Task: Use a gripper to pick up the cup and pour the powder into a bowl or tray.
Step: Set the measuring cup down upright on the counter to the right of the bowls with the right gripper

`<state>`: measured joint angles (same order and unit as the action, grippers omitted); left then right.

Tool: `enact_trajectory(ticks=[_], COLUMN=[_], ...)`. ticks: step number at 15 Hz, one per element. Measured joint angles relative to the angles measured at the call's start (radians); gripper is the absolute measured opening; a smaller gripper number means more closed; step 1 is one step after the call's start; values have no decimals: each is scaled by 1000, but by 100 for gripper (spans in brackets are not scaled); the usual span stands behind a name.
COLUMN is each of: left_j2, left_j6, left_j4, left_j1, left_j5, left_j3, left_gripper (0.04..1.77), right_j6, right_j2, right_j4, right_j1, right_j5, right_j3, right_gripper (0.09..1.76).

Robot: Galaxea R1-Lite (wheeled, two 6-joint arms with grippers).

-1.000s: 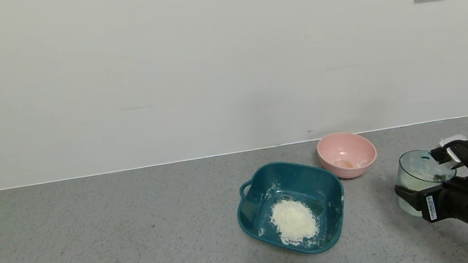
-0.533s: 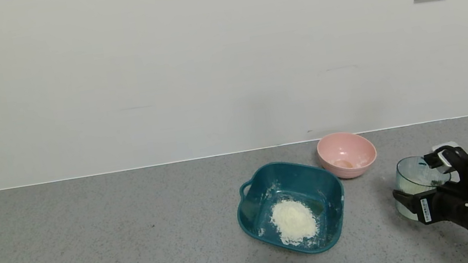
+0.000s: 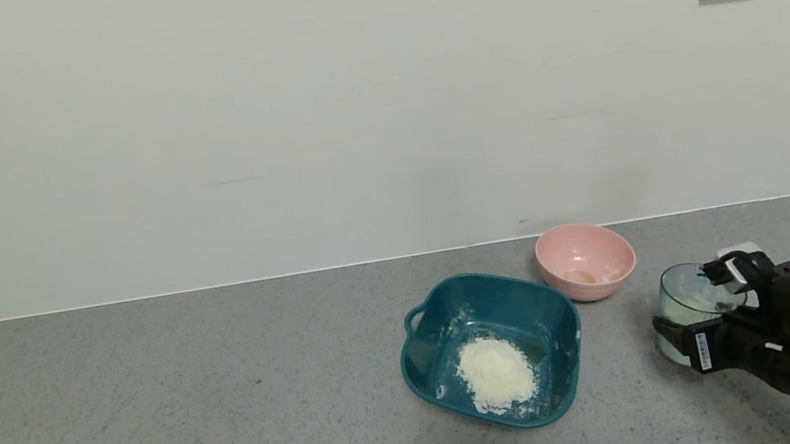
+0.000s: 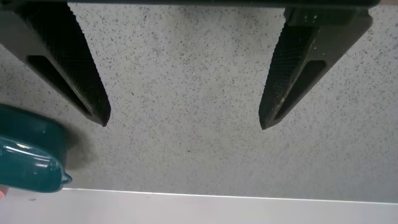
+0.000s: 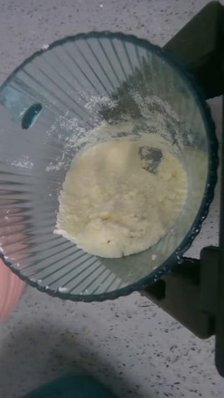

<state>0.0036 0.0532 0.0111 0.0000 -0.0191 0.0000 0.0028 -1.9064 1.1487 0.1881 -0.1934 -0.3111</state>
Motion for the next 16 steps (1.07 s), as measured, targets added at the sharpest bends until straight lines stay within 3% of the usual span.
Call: enact_trajectory(ticks=[7,11,16], left_j2=[0,0,0], left_j6=[0,0,0], left_j4=[0,0,0], left_j1=[0,0,0], left_j5=[0,0,0], left_j3=[0,0,0], left_gripper=[172,172,172], right_j6=[-5,-19,-25], right_j2=[-117,-149,-144], right_j4=[167,185,187], right_j1=[-1,-1,1], right_j5=[-2,-1,-2], right_j3=[-7,0,6], right_gripper=[134,134,153])
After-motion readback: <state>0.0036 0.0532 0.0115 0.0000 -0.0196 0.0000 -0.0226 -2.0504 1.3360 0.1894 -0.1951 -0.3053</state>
